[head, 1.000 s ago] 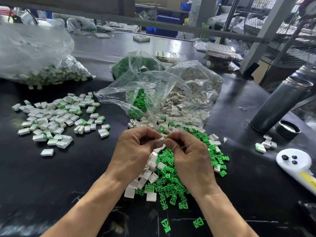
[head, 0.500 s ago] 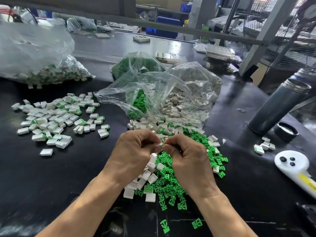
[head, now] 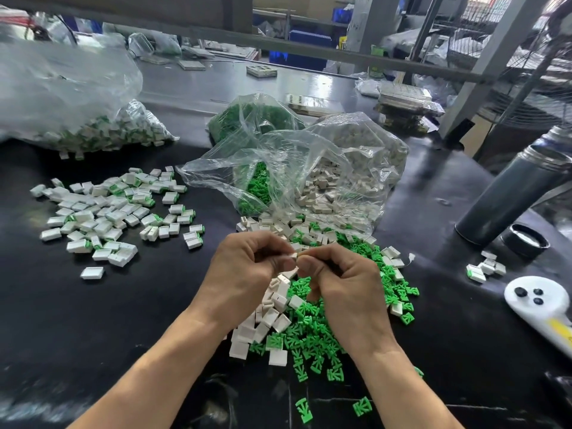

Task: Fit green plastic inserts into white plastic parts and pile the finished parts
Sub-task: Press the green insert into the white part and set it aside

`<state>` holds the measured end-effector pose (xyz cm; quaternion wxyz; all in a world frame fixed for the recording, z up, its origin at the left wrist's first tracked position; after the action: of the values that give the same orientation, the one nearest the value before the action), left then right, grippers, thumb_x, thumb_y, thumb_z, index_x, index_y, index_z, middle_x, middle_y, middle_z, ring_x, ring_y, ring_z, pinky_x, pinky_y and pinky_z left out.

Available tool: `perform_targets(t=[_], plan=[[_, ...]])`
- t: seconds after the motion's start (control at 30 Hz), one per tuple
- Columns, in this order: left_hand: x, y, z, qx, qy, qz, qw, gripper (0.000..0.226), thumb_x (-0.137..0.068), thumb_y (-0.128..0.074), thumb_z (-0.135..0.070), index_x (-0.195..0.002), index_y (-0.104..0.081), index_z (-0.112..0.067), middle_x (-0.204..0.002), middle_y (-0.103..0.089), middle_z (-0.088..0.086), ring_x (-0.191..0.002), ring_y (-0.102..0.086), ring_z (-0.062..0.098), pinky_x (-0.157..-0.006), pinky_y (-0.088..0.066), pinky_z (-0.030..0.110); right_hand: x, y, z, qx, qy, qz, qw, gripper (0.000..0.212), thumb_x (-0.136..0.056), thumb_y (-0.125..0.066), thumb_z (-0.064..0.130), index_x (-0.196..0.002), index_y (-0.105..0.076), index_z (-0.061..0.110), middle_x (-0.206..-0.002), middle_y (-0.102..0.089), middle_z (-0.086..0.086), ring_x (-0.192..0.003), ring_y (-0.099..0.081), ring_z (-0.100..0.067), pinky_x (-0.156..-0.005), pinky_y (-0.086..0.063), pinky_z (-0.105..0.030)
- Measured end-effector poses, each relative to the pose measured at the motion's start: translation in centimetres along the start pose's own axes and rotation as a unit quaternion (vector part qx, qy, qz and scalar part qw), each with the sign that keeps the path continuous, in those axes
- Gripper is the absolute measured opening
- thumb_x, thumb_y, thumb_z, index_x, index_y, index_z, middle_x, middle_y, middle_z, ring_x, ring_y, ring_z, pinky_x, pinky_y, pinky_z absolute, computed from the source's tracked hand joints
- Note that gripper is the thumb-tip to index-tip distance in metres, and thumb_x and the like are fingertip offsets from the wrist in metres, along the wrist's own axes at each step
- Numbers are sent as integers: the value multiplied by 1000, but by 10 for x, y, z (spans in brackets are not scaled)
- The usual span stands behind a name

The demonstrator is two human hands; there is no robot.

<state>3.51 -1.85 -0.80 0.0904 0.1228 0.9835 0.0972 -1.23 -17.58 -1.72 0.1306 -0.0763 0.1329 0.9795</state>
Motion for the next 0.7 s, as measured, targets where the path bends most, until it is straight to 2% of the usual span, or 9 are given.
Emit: perform_targets(t=[0.1,0.17,0.23,0.33,0.43,0.53,0.6,0.67,0.7], plan=[[0,-1,0,31,-3,1,1000,13,-86,-77,-2,-85,-77,-15,-75,-73,-4,-64,-61,-1,-60,-47,13,0,-1,2,-80,-22,-5,997,13,-96,-71,21,-87,-80,23,-77,-75,-7,-57,-57,-14,-48,-50,-26],[0,-2,-1,56,-7,-5,998,13,-86,-77,-3,-85,-77,-16,-77,-73,-2,-67,-61,0,-63,-48,14,-1,3,2,-112,-39,-19,993,22,-103,-61,28,-92,-79,21,-79,-76,-8,-58,-54,-16,-43,-43,-26],[-1,-4,-1,59,-8,-8,998,13,-85,-79,-8,-86,-77,-20,-85,-74,1,-75,-65,10,-70,-53,24,-1,3,1,-137,-66,-13,988,36,-107,-51,39,-92,-77,19,-76,-75,-10,-55,-50,-18,-40,-36,-25],[0,-13,-3,68,-17,12,997,13,-86,-78,-6,-87,-76,-18,-102,-73,4,-89,-68,25,-87,-56,45,1,-10,1,-148,-102,30,983,58,-106,-38,55,-76,-76,23,-70,-72,-9,-51,-47,-15,-39,-32,-21],[3,-23,-5,74,-16,30,997,12,-87,-77,-5,-88,-75,-16,-107,-70,-1,-85,-66,27,-87,-56,53,3,-17,1,-124,-117,29,985,66,-109,-33,54,-62,-74,32,-55,-62,-1,-45,-44,-10,-39,-31,-19],[6,-28,-4,61,-15,34,997,10,-87,-79,-12,-89,-76,-20,-104,-73,-13,-90,-69,28,-89,-56,50,2,-18,2,-144,-107,7,984,67,-112,-33,43,-59,-73,38,-48,-54,10,-40,-46,0,-39,-34,-14],[8,-32,-5,59,-18,36,997,10,-87,-79,-13,-92,-75,-21,-103,-74,-11,-88,-70,29,-86,-57,52,0,-18,1,-155,-89,0,984,67,-113,-32,35,-61,-75,40,-47,-58,15,-42,-54,4,-41,-39,-8],[10,-35,-5,74,-15,31,997,10,-88,-79,-12,-93,-75,-20,-101,-75,-6,-84,-70,35,-81,-58,56,-2,-19,-3,-153,-82,-11,985,60,-112,-35,36,-71,-78,40,-56,-66,14,-53,-64,4,-50,-47,-11],[10,-35,-6,78,-16,27,996,10,-88,-79,-12,-93,-75,-19,-100,-75,-4,-83,-70,36,-80,-59,56,-3,-20,-5,-158,-80,-19,984,54,-110,-37,40,-76,-79,41,-67,-73,11,-67,-71,1,-61,-54,-17]])
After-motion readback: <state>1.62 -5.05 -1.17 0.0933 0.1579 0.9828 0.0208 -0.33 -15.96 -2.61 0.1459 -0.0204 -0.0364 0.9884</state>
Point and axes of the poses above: each hand's wrist, its own x-axis away from the middle knuckle, its own y-axis out of the back of the hand, z = x × y, the point moved 6 cm from there along -x, towards the middle knuckle
